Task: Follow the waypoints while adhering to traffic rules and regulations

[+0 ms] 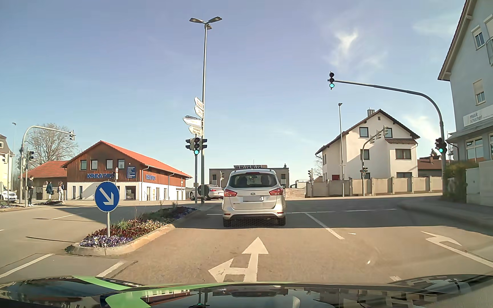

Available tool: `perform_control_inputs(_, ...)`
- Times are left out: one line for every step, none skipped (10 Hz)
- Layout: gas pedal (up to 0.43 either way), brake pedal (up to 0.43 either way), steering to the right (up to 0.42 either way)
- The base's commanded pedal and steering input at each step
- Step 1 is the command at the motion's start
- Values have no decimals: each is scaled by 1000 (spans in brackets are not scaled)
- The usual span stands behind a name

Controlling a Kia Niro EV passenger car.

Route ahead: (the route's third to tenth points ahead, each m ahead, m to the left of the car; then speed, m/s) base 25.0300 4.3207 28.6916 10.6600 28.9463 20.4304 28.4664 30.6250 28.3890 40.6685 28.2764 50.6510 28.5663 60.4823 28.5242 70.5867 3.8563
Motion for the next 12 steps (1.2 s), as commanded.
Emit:
perform_control_inputs(299,0,-3)
perform_control_inputs(287,0,-4)
perform_control_inputs(228,0,-4)
perform_control_inputs(177,0,-4)
perform_control_inputs(169,0,-4)
perform_control_inputs(150,0,-4)
perform_control_inputs(150,0,-4)
perform_control_inputs(150,0,-4)
perform_control_inputs(110,0,-4)
perform_control_inputs(47,0,-4)
perform_control_inputs(0,0,-4)
perform_control_inputs(0,0,-4)
